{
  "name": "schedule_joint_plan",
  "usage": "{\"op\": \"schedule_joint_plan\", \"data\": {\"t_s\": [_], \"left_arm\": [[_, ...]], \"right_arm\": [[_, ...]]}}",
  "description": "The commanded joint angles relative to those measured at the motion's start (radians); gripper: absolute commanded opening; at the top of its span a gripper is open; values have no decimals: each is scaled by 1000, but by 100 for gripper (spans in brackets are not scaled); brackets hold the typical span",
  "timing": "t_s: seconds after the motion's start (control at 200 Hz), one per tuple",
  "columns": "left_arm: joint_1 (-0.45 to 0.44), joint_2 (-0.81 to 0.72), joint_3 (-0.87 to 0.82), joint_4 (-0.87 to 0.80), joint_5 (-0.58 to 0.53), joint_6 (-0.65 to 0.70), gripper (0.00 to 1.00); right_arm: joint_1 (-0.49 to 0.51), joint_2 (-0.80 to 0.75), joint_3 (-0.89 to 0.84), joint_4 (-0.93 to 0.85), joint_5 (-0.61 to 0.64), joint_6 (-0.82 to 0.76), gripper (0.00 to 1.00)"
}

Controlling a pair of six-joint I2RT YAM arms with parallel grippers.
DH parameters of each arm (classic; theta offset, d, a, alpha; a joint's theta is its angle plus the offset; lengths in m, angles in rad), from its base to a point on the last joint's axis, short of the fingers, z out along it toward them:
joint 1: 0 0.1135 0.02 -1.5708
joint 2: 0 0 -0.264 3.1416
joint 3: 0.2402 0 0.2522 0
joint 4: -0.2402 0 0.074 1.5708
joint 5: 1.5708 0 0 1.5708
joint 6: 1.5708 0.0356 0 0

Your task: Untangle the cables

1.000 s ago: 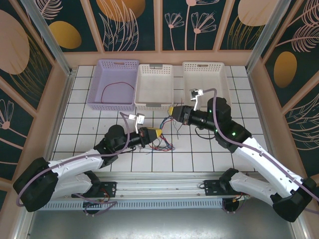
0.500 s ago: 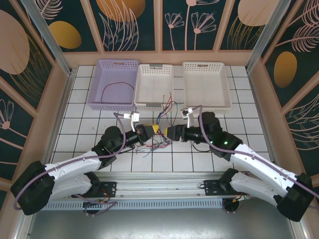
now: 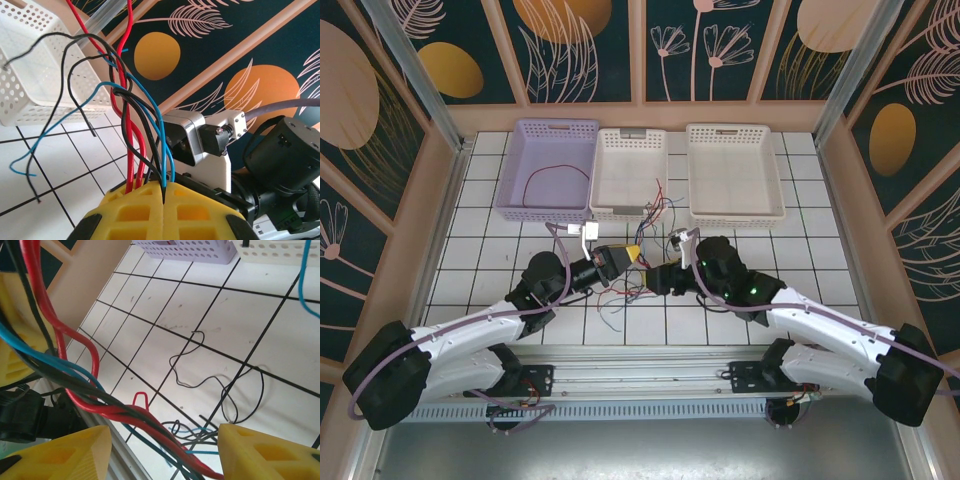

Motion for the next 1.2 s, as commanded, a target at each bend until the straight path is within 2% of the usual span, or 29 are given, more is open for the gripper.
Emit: {"op": "schedule_joint_plan", "data": {"t_s": [0.0,0.06,0.19,0.34,0.465,0.525,0.591,0.726,0.961,1.096,1.196], "left_arm": [[-4,-1,41,84,7,-28,0],[-3,8,43,103,12,-40,0],[-4,24,51,121,19,-53,0],[-4,15,66,82,21,-30,0],[-4,-35,87,-20,1,26,1],[-4,-77,93,-91,-14,60,9],[-4,-132,96,-177,-36,103,28],[-4,-259,73,-334,-102,167,52],[-4,-395,-8,-472,-151,205,66],[-4,-418,-54,-473,-181,189,73],[-4,-416,-80,-425,-196,155,74]], "right_arm": [[21,-1,-20,103,26,-38,58],[30,-1,-24,124,31,-42,55],[34,7,-19,136,31,-45,22],[34,-4,-17,125,40,-48,0],[33,-54,-24,100,60,-58,0],[27,-90,-31,82,72,-65,0],[13,-131,-41,66,69,-72,0],[-47,-223,-67,46,18,-70,0],[-178,-333,-86,36,-110,-49,0],[-189,-329,-80,45,-157,-46,0],[-189,-319,-80,63,-183,-40,0]]}}
